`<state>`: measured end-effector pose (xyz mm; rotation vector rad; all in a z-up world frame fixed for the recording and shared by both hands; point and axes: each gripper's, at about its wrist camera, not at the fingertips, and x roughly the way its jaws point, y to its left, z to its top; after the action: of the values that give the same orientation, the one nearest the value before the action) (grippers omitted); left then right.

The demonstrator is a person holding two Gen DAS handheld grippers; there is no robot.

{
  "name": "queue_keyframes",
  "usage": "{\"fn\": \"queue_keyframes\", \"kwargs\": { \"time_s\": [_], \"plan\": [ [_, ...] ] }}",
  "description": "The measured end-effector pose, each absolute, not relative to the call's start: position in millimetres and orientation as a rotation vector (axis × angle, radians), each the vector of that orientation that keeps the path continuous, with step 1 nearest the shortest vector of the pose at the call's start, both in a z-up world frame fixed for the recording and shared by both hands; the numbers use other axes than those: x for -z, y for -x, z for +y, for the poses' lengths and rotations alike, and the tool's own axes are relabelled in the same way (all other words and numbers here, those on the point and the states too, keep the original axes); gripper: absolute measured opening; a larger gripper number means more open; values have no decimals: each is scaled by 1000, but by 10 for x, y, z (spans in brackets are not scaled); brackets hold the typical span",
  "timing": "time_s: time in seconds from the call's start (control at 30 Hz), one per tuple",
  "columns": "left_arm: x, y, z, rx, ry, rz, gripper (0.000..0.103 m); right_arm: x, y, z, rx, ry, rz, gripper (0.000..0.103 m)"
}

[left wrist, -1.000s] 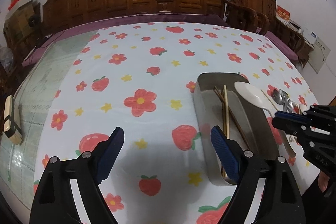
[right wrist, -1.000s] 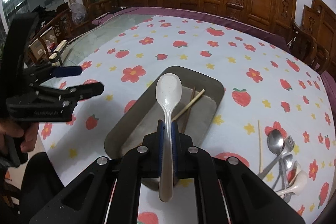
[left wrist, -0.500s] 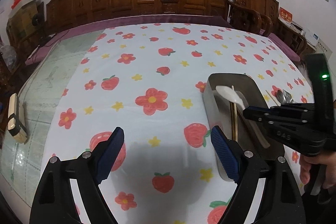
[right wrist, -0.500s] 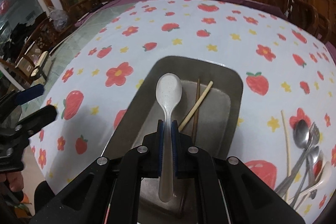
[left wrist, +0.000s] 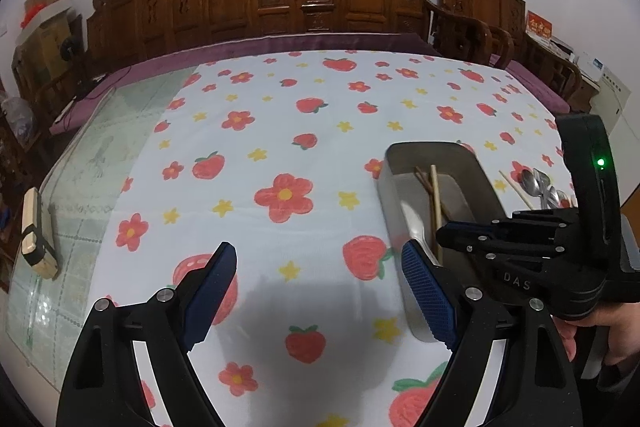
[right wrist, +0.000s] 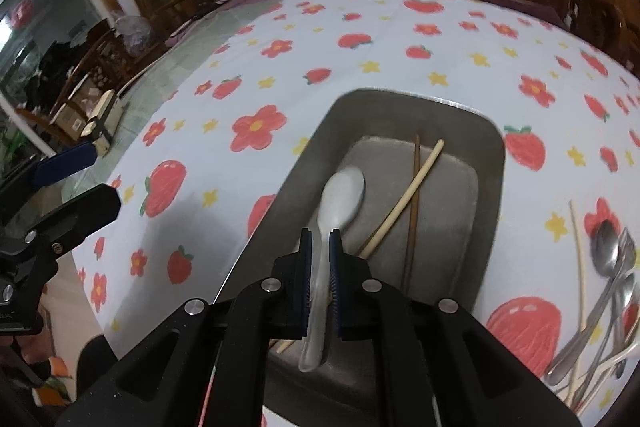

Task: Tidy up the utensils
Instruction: 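Move the right tool back toward the remaining utensils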

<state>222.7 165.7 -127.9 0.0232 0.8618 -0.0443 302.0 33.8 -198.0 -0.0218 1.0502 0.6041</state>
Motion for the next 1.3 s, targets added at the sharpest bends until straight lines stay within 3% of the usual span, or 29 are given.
{"fn": "queue_keyframes", "kwargs": {
  "time_s": [0.2, 0.33, 0.63, 1.07, 1.17, 1.3],
  "plan": [
    [1191, -2185, 1435, 71, -31, 839, 81, 1705, -2850, -18, -636, 32, 956, 12],
    [1163, -2177, 1227, 96, -41, 822, 81, 1554, -2688, -354, -620, 30, 896, 28],
    [1171, -2173, 706, 170, -44, 809, 81, 1422, -2297, -1241, -528, 31, 844, 36],
    [1350, -2202, -95, 317, -75, 832, 81, 1980, -2353, -2444, -313, -60, 917, 41],
    [1376, -2206, -225, 331, -84, 833, 81, 2099, -2365, -2502, -289, -92, 927, 51],
    [1394, -2203, -327, 342, -82, 838, 81, 2249, -2432, -2506, -262, -140, 949, 52]
  ]
}}
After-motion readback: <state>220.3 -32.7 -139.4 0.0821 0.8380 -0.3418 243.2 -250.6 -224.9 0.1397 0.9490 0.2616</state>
